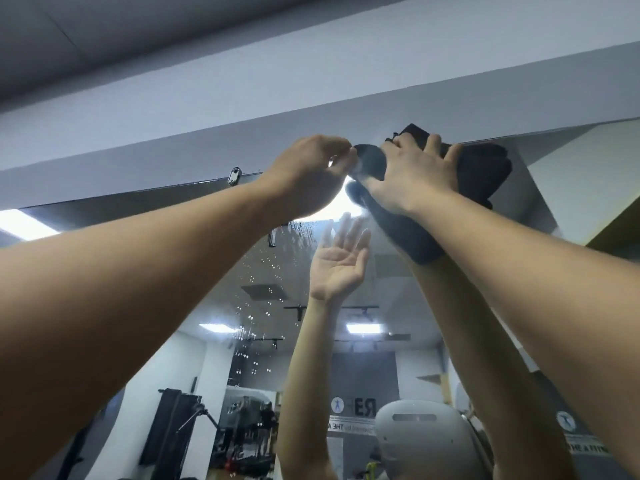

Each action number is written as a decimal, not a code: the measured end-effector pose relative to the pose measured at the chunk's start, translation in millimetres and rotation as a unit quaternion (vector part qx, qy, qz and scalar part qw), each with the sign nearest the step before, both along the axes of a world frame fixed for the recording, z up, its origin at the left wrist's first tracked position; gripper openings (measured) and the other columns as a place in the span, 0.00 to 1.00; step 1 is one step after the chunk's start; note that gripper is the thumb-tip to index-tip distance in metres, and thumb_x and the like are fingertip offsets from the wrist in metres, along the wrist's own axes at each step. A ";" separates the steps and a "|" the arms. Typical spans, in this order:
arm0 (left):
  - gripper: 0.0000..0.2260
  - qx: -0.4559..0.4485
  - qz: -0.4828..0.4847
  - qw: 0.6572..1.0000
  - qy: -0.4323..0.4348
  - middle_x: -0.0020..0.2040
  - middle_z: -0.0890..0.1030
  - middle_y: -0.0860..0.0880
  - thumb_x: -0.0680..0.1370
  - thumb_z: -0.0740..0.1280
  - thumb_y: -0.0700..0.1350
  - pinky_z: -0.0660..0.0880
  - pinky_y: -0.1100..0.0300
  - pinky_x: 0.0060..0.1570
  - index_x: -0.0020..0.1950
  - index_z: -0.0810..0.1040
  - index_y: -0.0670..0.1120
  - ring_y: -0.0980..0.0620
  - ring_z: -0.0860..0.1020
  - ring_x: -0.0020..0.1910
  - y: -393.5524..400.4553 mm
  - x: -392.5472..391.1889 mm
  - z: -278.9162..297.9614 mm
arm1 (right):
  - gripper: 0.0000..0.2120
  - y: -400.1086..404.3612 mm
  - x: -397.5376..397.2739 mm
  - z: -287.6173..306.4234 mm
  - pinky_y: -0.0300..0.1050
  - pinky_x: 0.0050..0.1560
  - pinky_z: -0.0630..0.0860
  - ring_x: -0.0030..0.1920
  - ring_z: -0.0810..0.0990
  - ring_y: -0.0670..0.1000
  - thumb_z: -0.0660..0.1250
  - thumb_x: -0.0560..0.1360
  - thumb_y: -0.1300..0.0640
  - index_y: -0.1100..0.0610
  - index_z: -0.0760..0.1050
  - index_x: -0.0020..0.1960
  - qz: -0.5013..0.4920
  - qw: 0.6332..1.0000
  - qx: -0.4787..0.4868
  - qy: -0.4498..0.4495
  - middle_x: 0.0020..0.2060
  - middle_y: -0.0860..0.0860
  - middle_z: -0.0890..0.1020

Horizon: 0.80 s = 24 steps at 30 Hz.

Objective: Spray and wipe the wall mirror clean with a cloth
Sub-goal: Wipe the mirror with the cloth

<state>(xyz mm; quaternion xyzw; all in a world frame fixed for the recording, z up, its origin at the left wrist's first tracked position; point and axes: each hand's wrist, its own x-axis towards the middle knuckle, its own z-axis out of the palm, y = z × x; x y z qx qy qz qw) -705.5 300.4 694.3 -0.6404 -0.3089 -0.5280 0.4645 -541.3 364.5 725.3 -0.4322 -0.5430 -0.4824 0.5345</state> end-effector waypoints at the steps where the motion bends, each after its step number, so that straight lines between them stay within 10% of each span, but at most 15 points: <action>1: 0.15 0.004 -0.003 1.000 -0.001 0.48 0.84 0.52 0.85 0.59 0.51 0.75 0.52 0.52 0.51 0.84 0.49 0.48 0.79 0.50 0.0 -1.6 -0.9 | 0.34 0.0 -4.5 -4.8 0.68 0.68 0.58 0.72 0.62 0.66 0.52 0.77 0.28 0.49 0.66 0.73 -0.004 1.000 0.001 -0.008 0.73 0.53 0.68; 16: 0.21 0.002 -0.016 0.998 -0.062 0.39 0.83 0.50 0.81 0.53 0.57 0.76 0.49 0.47 0.40 0.79 0.47 0.45 0.80 0.43 10.9 -21.4 -27.1 | 0.30 -2.6 -126.5 -183.6 0.63 0.68 0.52 0.69 0.63 0.61 0.62 0.75 0.31 0.47 0.70 0.71 0.059 0.914 -0.006 -0.402 0.71 0.48 0.69; 24: 0.21 0.043 -0.017 0.998 -0.053 0.40 0.82 0.47 0.81 0.54 0.56 0.75 0.48 0.45 0.42 0.79 0.44 0.44 0.79 0.43 -1.9 -31.8 -12.8 | 0.33 -2.6 -126.0 -93.9 0.60 0.67 0.61 0.72 0.65 0.60 0.64 0.73 0.31 0.44 0.68 0.73 0.075 0.960 -0.012 -0.269 0.72 0.50 0.70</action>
